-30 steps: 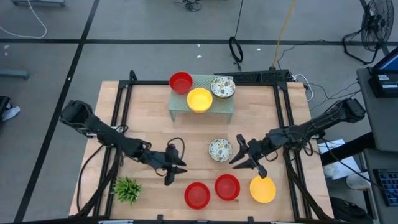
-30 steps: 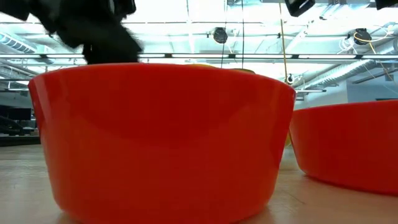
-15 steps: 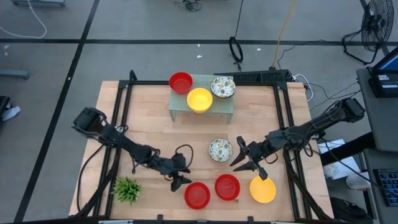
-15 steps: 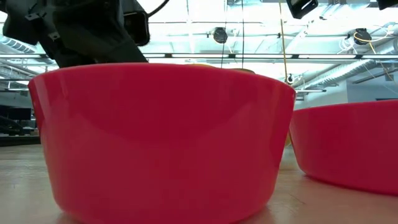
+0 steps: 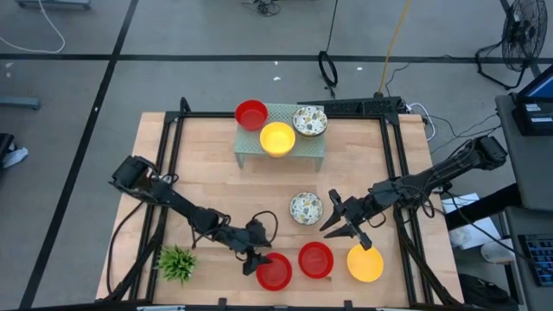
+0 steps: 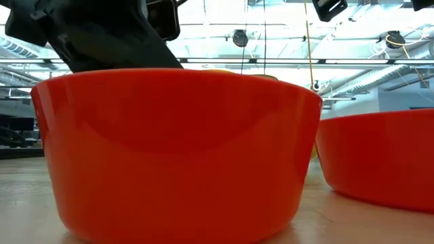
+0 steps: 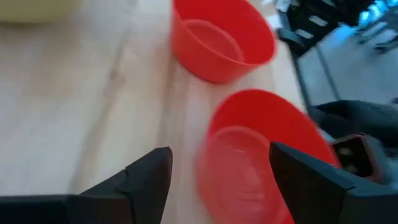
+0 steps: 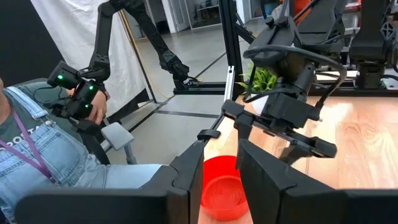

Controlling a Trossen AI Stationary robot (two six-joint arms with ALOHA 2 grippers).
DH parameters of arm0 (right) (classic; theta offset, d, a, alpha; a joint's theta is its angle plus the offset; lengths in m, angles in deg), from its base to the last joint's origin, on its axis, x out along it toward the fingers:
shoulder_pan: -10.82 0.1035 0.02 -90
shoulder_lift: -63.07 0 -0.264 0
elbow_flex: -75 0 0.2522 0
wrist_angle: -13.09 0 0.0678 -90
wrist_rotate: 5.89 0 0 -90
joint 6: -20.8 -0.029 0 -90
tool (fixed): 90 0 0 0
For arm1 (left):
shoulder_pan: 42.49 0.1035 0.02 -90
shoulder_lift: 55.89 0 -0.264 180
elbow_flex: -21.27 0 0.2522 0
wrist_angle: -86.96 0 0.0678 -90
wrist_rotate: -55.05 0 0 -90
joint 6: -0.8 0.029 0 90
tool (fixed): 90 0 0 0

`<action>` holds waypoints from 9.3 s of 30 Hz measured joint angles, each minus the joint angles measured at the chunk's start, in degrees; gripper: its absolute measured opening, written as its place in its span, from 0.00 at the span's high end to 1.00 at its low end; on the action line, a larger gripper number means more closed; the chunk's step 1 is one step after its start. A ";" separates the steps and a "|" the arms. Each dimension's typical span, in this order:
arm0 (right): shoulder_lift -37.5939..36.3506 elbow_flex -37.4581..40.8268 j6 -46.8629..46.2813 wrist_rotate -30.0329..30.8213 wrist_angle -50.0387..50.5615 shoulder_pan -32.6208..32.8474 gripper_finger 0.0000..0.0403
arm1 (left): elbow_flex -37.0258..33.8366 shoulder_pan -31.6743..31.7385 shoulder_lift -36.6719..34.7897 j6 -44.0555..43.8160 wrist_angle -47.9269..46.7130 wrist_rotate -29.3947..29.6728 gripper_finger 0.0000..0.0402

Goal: Pick & Place Mini bowls
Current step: Stack the red bowl on the red bowl on the shelf, then stack the white patterned bowl on the white patterned bowl on the shelf

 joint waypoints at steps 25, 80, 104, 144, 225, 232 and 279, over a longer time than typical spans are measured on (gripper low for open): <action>0.00 0.00 3.02 0.02 0.00 0.00 0.78 | -0.02 -1.53 0.00 -1.73 -7.05 6.06 0.32; -0.02 0.00 3.00 -0.13 -0.02 -0.01 0.78 | 0.82 11.63 -20.93 12.85 -11.59 -2.82 0.99; -0.02 0.00 15.23 0.23 -0.42 -0.83 0.78 | 4.88 66.56 -34.09 27.73 -25.34 -5.10 0.97; -0.02 0.00 14.62 0.26 2.26 -3.13 0.78 | 22.25 68.32 -19.96 33.59 -47.68 -1.74 0.77; 27.43 -7.80 6.98 25.65 27.40 -3.03 0.98 | 22.21 27.50 -22.25 28.86 -43.29 -18.90 0.60; 24.64 -7.76 5.34 25.05 28.11 -2.29 0.99 | 22.21 27.50 -22.25 28.99 -43.66 -18.94 0.60; 14.99 -32.92 25.83 38.14 42.16 -36.97 0.99 | 22.18 27.54 -22.25 30.35 -46.09 -16.95 0.60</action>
